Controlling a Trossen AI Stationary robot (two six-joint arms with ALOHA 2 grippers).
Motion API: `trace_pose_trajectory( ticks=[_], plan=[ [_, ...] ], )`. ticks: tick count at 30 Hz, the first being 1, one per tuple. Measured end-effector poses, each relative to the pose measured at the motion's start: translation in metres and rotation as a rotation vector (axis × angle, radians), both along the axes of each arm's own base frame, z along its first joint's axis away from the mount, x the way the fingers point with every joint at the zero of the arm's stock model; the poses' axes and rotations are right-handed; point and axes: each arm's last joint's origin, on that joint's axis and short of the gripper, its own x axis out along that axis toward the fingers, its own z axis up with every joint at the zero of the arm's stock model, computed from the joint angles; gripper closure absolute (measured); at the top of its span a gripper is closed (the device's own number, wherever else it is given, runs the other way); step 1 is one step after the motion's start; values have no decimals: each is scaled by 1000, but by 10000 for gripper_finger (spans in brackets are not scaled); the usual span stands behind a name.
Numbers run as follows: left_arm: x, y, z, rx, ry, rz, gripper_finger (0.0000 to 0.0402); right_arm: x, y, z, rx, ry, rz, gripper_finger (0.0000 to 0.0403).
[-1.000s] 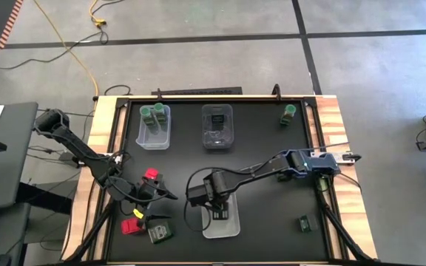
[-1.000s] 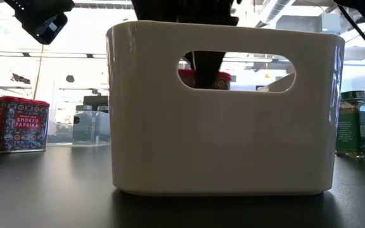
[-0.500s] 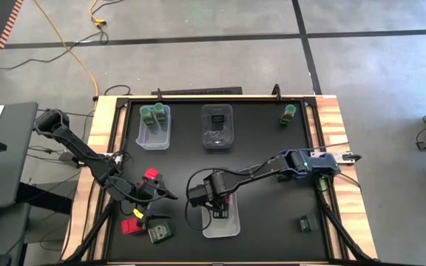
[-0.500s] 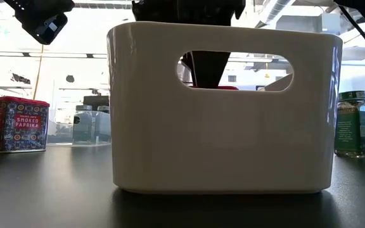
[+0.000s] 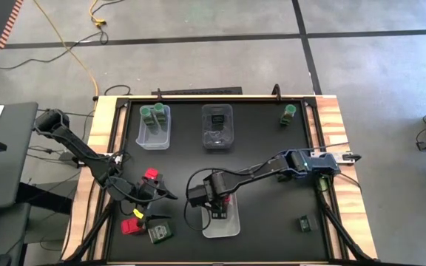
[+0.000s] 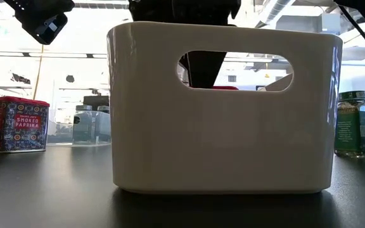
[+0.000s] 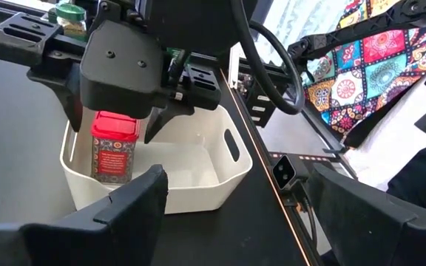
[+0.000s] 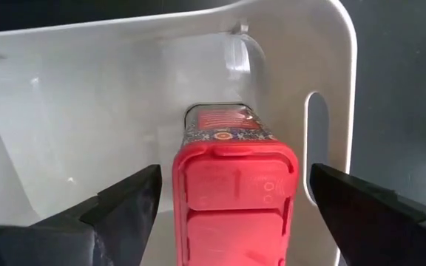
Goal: Sort spices by type
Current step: Put the bottom left black seasoning can into the black bin
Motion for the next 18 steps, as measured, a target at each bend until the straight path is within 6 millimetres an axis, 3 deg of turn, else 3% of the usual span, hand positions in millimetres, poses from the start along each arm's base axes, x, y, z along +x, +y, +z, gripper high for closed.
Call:
trace_pose_trajectory(
  ticks=[8,18],
  plan=[
    [0,0,0,-2,0,1,90,1,-2,17,9,-31,-4,23],
    [0,0,0,2,0,1,90,-15,-13,66,-28,-135,-115,23]
  ],
)
